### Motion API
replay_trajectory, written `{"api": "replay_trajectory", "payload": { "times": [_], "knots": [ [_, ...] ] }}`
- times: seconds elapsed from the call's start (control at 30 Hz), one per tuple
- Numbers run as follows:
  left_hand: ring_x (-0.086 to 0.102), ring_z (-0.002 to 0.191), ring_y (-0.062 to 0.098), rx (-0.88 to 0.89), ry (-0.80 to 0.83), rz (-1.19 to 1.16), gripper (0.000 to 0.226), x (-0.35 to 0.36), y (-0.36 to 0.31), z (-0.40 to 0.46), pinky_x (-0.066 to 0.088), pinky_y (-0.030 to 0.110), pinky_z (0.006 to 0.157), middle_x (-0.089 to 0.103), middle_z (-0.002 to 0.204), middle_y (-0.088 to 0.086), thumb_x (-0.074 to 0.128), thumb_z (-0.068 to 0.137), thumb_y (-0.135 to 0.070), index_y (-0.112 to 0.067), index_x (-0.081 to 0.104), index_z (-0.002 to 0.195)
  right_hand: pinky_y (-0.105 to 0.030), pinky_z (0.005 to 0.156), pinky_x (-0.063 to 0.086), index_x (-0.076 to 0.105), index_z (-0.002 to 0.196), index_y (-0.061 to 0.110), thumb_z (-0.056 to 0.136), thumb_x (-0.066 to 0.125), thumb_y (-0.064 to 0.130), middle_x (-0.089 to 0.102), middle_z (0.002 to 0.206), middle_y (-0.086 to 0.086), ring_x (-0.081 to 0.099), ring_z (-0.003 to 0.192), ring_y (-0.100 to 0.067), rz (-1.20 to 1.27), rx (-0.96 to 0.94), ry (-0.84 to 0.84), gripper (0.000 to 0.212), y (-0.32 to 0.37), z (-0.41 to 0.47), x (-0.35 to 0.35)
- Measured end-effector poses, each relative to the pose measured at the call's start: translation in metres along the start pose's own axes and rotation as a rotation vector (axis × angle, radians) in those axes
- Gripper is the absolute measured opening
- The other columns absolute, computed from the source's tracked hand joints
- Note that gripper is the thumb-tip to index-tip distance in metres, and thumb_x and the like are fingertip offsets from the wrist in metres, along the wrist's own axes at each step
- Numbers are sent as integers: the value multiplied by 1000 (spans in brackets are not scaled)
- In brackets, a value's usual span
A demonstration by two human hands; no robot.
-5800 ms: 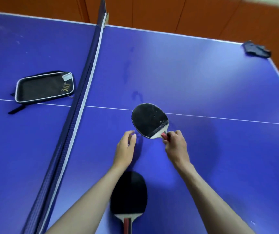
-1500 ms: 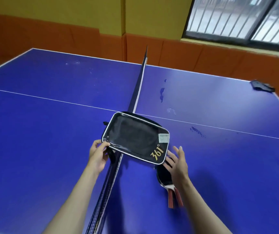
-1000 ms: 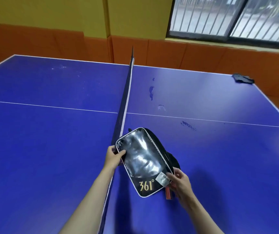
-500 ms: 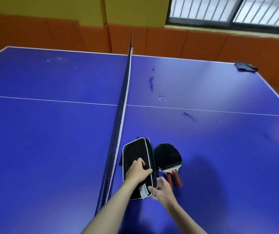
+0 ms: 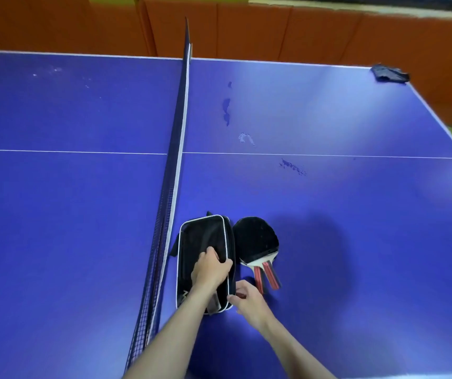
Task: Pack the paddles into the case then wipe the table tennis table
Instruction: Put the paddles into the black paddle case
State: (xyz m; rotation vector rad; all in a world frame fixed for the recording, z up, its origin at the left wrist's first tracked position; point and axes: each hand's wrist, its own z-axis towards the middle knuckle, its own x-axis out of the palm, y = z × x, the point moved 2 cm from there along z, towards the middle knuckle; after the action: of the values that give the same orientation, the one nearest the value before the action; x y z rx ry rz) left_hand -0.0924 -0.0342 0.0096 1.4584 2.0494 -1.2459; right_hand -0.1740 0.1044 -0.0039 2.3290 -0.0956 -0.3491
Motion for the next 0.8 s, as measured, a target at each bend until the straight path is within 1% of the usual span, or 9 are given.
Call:
{"api": "replay_trajectory", "payload": {
  "times": [0.1, 0.2, 0.3, 0.37, 0.43, 0.5, 0.57, 0.67, 0.8],
  "knots": [
    [64, 101, 28, -8, -2, 91, 33, 2, -6, 3, 50, 36, 80, 62, 108, 1, 63, 85, -45, -18, 58, 103, -40, 77, 51, 67, 103, 16, 88, 63, 29, 66, 88, 7, 58, 79, -15, -106, -2, 59, 20, 0, 7, -8],
    [68, 98, 31, 52, -1, 279, 21, 3, -12, 8, 54, 36, 81, 71, 102, 5, 62, 82, -31, -16, 64, 97, -29, 75, 50, 70, 91, 27, 89, 62, 28, 70, 86, 17, 61, 80, -7, -200, 25, 87, 8, -5, 17, -20],
    [69, 92, 30, 43, 0, 342, 14, 2, -12, 11, 53, 34, 78, 73, 94, 3, 63, 81, -28, -17, 66, 89, -36, 70, 54, 64, 86, 31, 93, 56, 25, 70, 83, 12, 61, 72, -8, -245, 65, -193, 13, -9, 23, -45],
    [69, 89, 28, 13, -6, 319, 14, 0, -11, 10, 52, 32, 76, 72, 90, 0, 63, 82, -31, -19, 67, 86, -39, 68, 49, 61, 95, 28, 95, 57, 23, 65, 89, 10, 60, 84, -17, -239, 78, -424, 6, -11, 26, -64],
    [69, 89, 26, 6, -21, 294, 12, -3, -10, 9, 52, 32, 78, 71, 89, -2, 62, 82, -34, -22, 64, 85, -38, 75, 44, 59, 112, 24, 94, 63, 24, 59, 104, 6, 54, 104, -23, -324, 83, -553, 18, -12, 33, -75],
    [68, 88, 25, -4, -30, 263, 12, -4, -9, 8, 52, 32, 79, 70, 87, -4, 62, 83, -36, -24, 60, 83, -41, 85, 44, 56, 126, 23, 93, 69, 32, 57, 117, 2, 52, 116, -26, -365, 113, -539, 37, -16, 43, -79],
    [67, 86, 23, -22, -31, 233, 12, -5, -8, 6, 49, 32, 77, 68, 85, -7, 62, 83, -37, -26, 59, 82, -43, 90, 45, 53, 129, 23, 91, 71, 42, 60, 119, 1, 55, 118, -27, -295, 164, -469, 46, -21, 52, -76],
    [64, 81, 18, -53, -15, 176, 11, -3, -6, 3, 46, 31, 72, 67, 81, -9, 64, 84, -37, -27, 61, 84, -44, 88, 50, 51, 121, 24, 87, 74, 49, 62, 111, 4, 61, 108, -26, -247, 196, -448, 48, -21, 56, -70],
    [63, 78, 14, -84, -23, 120, 12, -4, -4, 2, 43, 30, 68, 67, 79, -9, 67, 84, -37, -26, 65, 85, -39, 80, 52, 48, 97, 26, 86, 73, 45, 64, 92, 7, 63, 90, -22, -343, 238, -476, 33, -16, 55, -65]
  ]
}}
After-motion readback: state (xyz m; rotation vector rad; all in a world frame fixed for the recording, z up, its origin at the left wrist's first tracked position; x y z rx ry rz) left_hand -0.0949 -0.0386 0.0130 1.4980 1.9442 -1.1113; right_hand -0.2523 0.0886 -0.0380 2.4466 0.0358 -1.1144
